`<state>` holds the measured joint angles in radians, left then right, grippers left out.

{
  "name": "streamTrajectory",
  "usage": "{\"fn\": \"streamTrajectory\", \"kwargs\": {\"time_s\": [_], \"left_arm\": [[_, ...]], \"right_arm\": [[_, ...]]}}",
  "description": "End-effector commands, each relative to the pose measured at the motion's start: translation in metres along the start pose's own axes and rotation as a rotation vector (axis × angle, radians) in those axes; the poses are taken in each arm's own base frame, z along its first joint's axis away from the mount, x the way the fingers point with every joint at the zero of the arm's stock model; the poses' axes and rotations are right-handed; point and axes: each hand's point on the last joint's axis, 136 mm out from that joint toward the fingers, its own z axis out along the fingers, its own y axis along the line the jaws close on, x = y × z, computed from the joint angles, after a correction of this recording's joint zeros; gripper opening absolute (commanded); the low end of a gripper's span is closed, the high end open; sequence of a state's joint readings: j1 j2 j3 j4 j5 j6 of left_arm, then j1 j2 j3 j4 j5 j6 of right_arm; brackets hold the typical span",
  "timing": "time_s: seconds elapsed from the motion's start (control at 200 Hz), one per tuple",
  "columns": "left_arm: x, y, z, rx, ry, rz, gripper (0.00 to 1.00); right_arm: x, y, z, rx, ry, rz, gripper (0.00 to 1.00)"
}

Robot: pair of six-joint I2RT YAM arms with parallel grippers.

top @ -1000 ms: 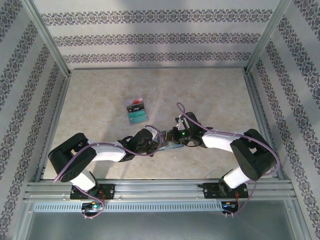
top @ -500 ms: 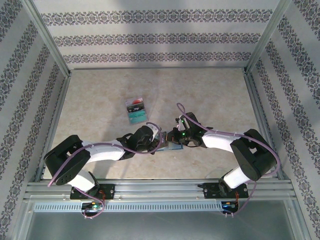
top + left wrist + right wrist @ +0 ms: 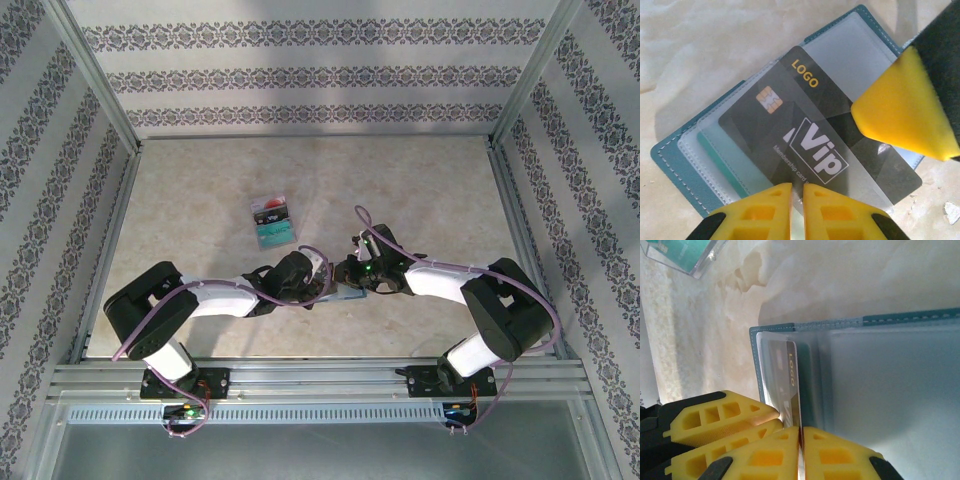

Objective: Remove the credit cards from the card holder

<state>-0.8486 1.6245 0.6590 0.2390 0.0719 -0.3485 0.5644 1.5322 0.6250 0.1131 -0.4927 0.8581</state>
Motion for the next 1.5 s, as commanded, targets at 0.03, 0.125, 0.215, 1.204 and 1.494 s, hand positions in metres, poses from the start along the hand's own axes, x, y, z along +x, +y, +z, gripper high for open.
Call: {"fn": "streamTrajectory", "kwargs": {"time_s": [0.03, 0.125, 0.215, 1.204, 1.494], "left_arm": [[0.006, 0.003, 0.005, 0.013, 0.017, -0.019, 0.13], [0.007, 0.003, 0.005, 0.019, 0.017, -0.025, 0.13], [0.006, 0.002, 0.004, 0.023, 0.015, -0.025, 0.13], [0.008, 0.007, 0.000, 0.003, 0.013, -0.033, 0.09], [0.011, 0.011, -0.003, -0.011, 0.016, -0.042, 0.08]], "right_arm": [[-0.005, 0.022, -0.003, -0.107, -0.009, -0.040, 0.15], [-0.005, 0.027, -0.001, -0.145, -0.004, -0.044, 0.17], [-0.004, 0.031, 0.000, -0.175, -0.001, -0.043, 0.18], [0.001, 0.010, -0.002, -0.141, -0.020, -0.030, 0.09], [-0.003, 0.004, -0.009, -0.128, -0.042, -0.019, 0.04]]}}
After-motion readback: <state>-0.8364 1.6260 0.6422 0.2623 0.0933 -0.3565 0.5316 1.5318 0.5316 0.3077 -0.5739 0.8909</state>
